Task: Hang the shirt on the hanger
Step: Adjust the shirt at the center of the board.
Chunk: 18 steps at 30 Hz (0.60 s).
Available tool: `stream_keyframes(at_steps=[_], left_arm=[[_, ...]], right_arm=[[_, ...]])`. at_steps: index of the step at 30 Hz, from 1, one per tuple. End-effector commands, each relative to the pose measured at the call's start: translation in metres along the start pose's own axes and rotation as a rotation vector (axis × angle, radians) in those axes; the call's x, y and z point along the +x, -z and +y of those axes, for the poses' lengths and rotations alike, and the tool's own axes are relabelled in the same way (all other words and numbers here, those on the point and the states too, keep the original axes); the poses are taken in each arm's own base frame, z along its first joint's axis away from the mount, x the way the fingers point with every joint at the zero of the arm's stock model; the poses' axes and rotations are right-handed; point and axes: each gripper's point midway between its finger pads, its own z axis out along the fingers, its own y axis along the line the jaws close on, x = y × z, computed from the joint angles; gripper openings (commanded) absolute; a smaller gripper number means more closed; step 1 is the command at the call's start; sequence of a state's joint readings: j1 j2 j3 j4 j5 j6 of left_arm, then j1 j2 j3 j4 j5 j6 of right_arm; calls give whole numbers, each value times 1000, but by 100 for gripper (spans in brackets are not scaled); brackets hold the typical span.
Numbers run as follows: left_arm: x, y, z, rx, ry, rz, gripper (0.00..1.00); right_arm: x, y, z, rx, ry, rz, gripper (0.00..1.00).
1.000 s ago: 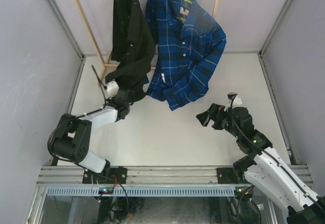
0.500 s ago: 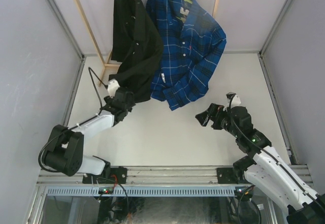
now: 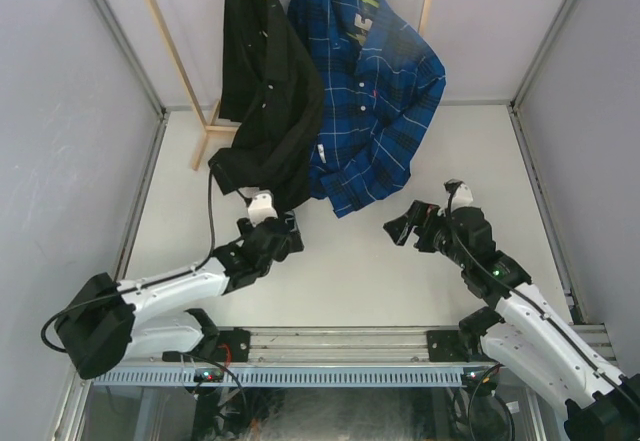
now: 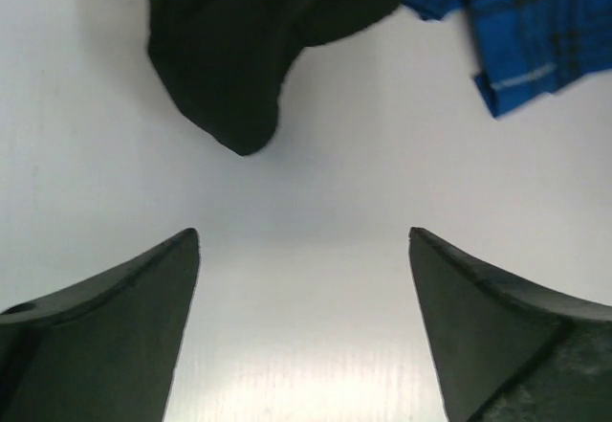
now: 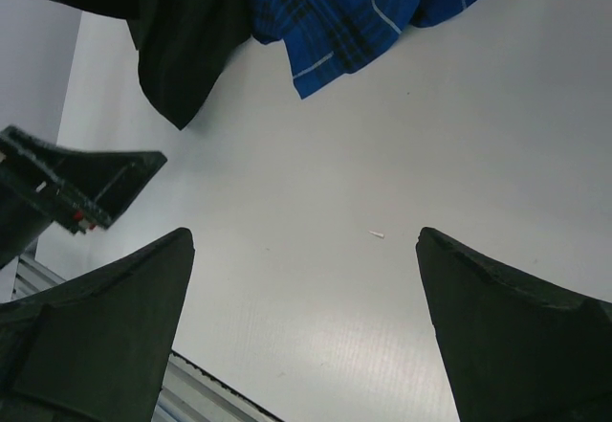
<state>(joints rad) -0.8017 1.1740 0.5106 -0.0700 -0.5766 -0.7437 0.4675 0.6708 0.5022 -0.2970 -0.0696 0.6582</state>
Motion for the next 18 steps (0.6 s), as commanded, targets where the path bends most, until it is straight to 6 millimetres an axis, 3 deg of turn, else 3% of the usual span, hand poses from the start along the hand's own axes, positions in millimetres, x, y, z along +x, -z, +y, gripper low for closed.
stream_keyframes(at_steps=[1,6,13,18], left_arm=[[-12,21,-13,63,33,-65,99],[-38,44,-5,65,39,-117,100],[-108,99,12,19,30,-203,100],[-149,144,43,-57,31,-264,100]], right_arm=[[-18,-3,8,-25,8,-77,100],[-32,-4,0,34,-50,-145,100],[-50,5,3,-12,-31,-189,100],[-78,24,19,-51,54,-284,100]])
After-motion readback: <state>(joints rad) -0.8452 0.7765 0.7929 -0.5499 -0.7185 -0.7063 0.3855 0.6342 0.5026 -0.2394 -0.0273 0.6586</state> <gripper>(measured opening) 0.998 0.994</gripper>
